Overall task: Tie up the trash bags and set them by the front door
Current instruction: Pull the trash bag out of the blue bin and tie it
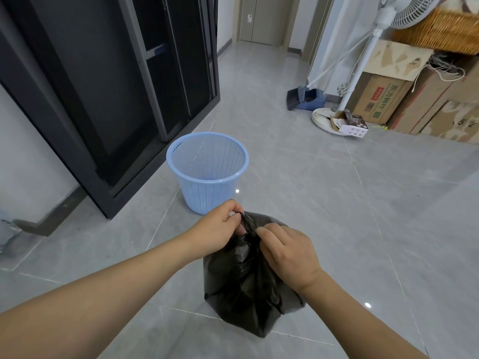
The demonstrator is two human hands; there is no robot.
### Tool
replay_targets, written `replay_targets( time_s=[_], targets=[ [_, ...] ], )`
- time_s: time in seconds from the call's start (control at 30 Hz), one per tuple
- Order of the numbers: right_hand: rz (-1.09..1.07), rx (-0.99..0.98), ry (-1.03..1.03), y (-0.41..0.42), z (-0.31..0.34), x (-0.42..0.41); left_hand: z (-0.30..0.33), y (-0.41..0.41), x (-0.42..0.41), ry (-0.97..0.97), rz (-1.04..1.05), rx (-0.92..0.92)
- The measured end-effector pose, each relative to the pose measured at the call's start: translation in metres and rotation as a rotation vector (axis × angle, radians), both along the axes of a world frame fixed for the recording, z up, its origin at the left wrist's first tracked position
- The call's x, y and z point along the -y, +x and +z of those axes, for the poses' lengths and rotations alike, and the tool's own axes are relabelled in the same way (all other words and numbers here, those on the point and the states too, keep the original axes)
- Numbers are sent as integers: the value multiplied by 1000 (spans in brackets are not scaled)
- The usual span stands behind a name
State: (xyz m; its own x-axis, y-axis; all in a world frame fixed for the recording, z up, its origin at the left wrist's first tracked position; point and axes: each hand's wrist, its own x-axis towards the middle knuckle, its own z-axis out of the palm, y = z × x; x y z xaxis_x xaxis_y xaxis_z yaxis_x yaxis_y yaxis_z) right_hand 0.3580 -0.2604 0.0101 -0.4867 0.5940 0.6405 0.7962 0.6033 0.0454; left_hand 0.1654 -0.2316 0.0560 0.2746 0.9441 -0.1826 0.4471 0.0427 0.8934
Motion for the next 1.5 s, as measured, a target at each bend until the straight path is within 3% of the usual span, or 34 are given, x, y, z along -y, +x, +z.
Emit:
replay_targets(
  time_s=[0.27,0.43,0.5,0.57,0.7,0.77,0.87,0.97,1.13,1.3,1.5],
  targets=[
    [46,-39,50,6,10,-6,0,10,-7,-213,114,69],
    [38,17,-90,12,19,-7,-5,10,-7,-223,111,-8],
    [-84,-32,-261,12,22,-8,-6,8,-6,-194,89,-66],
    [-214,-157,-581,12,25,-10,-8,6,-4,-170,47,-108],
    [-275,-680,-1288,18,28,-10,-11,1,-1,-170,1,-123],
    [-289,-880,-1444,23,29,-10,-12,0,1,-151,-14,-162],
    [-358,-1080,-1480,25,33,-14,-9,0,6,-102,-76,-184],
    [-387,-1094,-1456,20,38,-18,-6,5,14,-41,-177,-254],
    [-328,-1065,-1533,12,43,-17,-16,17,17,144,-281,-532],
    [-287,-1017,-1667,21,48,-16,-24,14,11,203,-129,-498],
    [-280,-891,-1607,30,44,-18,-25,10,9,209,-63,-470]
  ],
)
